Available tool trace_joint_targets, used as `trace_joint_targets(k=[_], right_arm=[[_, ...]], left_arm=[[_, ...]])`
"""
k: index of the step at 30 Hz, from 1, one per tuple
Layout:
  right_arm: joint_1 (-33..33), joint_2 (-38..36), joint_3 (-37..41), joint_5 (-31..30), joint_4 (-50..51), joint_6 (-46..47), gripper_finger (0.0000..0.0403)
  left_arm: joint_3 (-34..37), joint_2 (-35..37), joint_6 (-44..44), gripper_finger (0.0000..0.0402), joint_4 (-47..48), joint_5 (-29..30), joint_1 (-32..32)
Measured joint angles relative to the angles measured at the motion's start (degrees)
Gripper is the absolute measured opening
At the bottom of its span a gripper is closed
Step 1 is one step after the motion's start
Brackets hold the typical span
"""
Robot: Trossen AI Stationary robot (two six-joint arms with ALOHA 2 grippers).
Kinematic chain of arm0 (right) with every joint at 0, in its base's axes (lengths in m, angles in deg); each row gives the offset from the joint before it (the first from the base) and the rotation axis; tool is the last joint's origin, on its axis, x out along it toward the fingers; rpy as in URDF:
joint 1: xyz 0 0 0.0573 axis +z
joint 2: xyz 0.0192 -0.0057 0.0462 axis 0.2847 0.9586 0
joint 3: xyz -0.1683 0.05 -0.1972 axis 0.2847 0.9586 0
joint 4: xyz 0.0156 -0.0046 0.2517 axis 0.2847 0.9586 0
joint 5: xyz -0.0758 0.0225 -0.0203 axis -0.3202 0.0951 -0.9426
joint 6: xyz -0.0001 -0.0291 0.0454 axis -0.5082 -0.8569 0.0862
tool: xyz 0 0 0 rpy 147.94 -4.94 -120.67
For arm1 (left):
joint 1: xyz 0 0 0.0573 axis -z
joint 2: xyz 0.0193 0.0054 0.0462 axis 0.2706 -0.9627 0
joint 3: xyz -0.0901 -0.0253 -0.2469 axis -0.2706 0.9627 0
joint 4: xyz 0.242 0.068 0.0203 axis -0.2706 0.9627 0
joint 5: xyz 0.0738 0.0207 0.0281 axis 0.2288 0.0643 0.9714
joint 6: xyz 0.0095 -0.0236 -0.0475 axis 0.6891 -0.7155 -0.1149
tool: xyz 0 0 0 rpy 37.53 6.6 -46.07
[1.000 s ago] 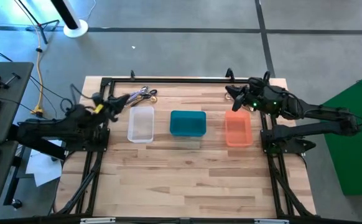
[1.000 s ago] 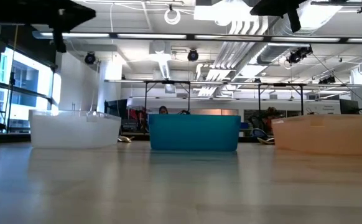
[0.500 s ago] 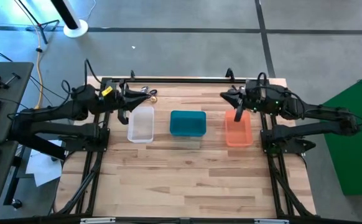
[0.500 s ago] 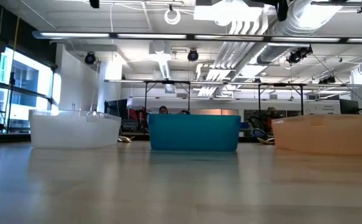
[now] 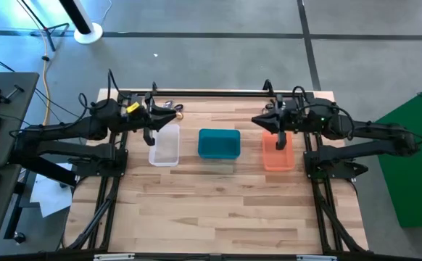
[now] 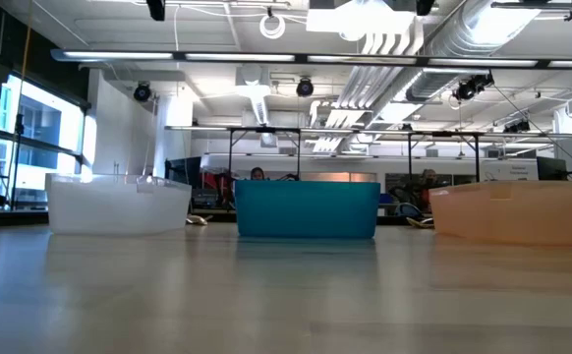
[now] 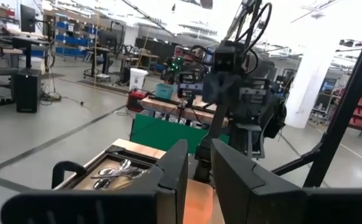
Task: Sort silverware by color (type)
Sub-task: Put the black spoon into the transparent bin
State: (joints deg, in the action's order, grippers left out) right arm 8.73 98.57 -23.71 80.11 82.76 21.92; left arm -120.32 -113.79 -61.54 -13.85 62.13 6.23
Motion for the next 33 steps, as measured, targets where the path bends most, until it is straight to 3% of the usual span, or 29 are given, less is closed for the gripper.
trace_joint_targets(k=[17,25,33], right_arm=[[-0.02,3.44,0.0,-0.74,-1.85,-7.56,0.0],[-0.02,3.44,0.0,-0.76,-1.89,-7.3,0.0],[-0.02,3.44,0.0,-0.79,-1.36,-7.3,0.0]], left_arm=[[0.0,0.29,3.19,0.0062,0.94,0.0,2.1],[0.0,0.31,5.62,0.0007,1.66,-0.02,2.07],[0.0,0.31,6.15,0.0001,2.49,-0.02,2.07]])
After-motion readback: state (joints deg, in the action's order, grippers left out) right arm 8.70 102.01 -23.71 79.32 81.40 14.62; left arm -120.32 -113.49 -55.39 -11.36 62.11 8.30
